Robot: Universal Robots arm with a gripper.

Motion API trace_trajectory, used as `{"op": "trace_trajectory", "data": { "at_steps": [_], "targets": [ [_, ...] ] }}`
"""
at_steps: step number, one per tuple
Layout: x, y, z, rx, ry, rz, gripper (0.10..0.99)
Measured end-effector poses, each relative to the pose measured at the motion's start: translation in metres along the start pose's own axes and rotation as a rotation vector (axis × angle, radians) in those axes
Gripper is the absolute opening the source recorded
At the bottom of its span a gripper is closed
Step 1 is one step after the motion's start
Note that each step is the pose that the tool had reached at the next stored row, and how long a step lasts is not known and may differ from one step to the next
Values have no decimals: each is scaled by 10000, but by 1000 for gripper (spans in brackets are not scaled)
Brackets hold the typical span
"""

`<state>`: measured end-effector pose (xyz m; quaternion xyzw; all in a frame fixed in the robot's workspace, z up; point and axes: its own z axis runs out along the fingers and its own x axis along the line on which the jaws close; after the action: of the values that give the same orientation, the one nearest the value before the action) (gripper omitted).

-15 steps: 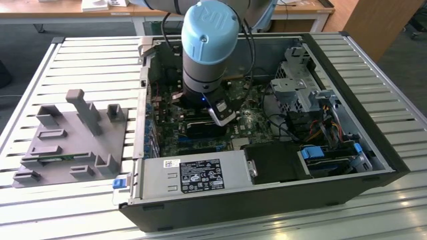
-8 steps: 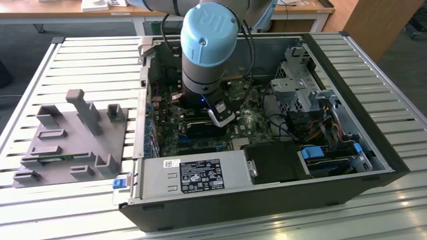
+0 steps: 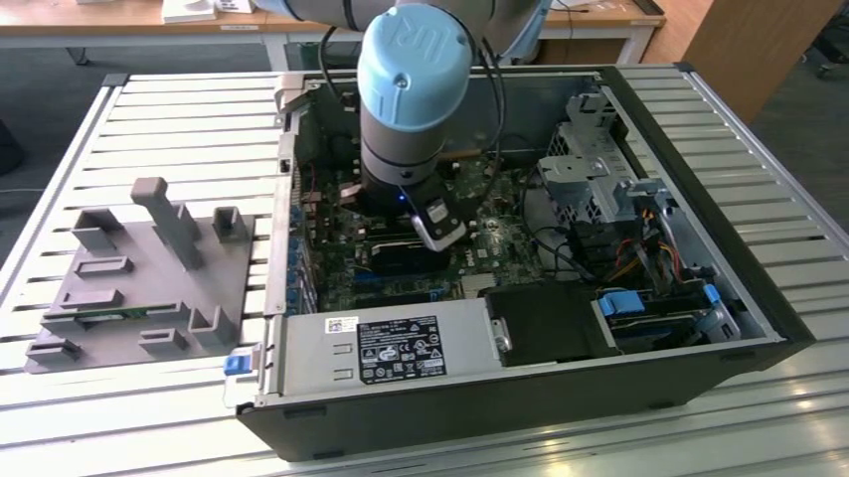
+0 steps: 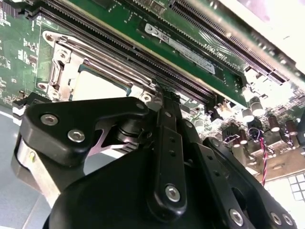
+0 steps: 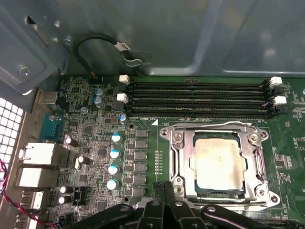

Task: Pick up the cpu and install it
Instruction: 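Install the second cpu locking lever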

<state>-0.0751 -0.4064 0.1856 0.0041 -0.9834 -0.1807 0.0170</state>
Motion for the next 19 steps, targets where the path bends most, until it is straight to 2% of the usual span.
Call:
{"op": "trace_trajectory", "data": {
  "at_steps": [8, 13, 19],
  "targets": [
    [19, 53, 20, 1, 0, 0, 106],
    [19, 56, 37, -24, -13, -6, 106],
    [22, 54, 29, -1, -2, 2, 106]
  ]
}}
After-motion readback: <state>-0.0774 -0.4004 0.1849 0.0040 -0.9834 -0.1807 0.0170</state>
